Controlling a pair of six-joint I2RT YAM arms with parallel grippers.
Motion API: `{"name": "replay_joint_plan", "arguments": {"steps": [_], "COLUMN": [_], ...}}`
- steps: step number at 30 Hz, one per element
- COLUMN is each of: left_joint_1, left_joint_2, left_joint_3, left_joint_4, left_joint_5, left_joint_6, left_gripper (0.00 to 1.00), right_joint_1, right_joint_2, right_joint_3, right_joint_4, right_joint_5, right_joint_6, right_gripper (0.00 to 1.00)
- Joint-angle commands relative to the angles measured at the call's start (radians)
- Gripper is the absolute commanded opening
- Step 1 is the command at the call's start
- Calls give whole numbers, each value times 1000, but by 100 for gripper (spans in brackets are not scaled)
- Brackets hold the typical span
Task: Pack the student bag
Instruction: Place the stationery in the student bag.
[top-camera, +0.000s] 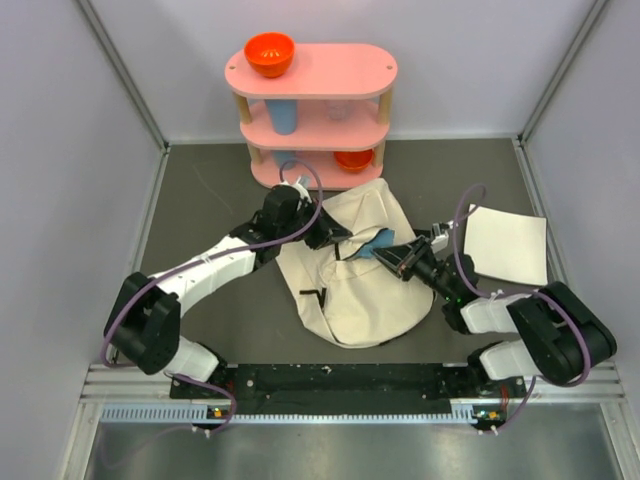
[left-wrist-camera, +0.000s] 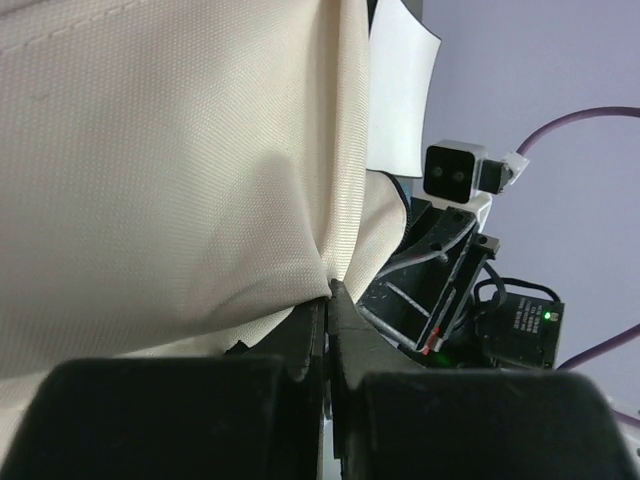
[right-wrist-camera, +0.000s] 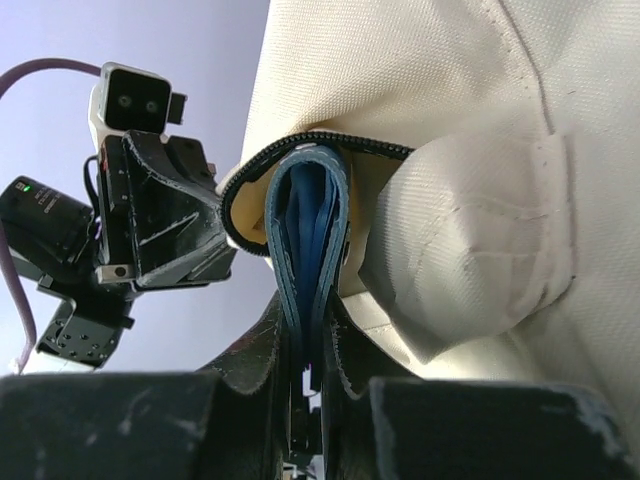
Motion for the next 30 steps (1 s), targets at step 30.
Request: {"name": "replay_joint_plan", "arguments": {"steps": [30], "left_joint_1": [134], "left_joint_2": [81], "left_joint_3": [45], "left_joint_4": [167], "left_joint_5": [557], "left_joint_6": [155], "left_gripper": [0], "right_joint_1": [153], "right_joint_2": [307], "right_joint_3": [318], "right_joint_4": [237], "right_joint_5": [71], "right_joint_6": [-123], "right_gripper": [0]}}
